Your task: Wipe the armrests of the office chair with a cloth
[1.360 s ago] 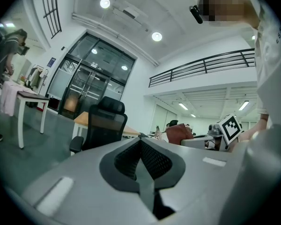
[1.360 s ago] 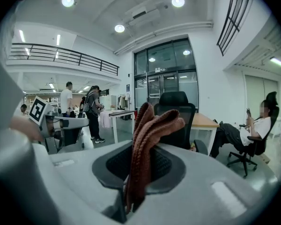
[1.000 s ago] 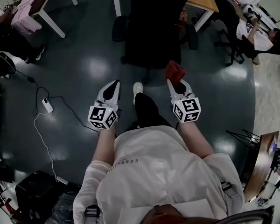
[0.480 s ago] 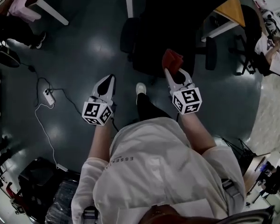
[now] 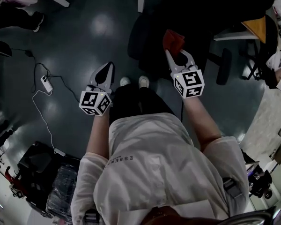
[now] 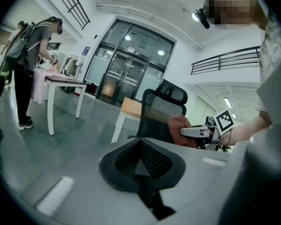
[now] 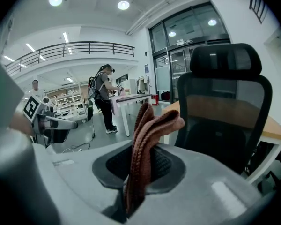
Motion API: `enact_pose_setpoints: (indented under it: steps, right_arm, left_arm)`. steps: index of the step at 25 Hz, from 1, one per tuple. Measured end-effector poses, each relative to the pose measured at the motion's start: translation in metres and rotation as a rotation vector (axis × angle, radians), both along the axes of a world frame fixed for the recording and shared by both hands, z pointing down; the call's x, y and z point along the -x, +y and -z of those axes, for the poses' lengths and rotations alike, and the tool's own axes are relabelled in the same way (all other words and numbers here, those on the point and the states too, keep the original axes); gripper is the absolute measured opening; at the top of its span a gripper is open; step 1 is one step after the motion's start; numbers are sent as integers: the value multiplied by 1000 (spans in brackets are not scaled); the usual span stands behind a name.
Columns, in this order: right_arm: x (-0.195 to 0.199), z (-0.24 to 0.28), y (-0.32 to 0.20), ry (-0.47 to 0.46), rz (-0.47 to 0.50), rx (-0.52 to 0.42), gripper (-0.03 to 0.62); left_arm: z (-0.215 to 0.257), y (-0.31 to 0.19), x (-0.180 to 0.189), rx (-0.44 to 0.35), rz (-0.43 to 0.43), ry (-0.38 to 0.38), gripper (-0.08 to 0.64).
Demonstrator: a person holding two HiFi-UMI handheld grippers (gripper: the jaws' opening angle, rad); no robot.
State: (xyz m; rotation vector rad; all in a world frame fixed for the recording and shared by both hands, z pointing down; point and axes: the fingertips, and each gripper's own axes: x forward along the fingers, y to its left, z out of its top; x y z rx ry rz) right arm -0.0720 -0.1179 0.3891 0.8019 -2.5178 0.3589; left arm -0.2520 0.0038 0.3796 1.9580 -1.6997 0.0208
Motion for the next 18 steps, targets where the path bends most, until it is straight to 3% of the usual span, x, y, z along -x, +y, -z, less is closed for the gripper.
enact_pose_setpoints:
  steps: [7, 11, 18]
  right_arm:
    - [58, -50, -50, 110, -19, 1, 46]
    - [85, -81, -82, 175, -61, -4, 46]
    - [120, -127, -114, 299, -37, 10, 46]
  left_arm:
    - [-51, -40, 29, 27, -72, 102, 17]
    - [-92, -62, 35, 103, -146, 136, 17]
    - [-148, -88, 31, 188, -242, 178, 17]
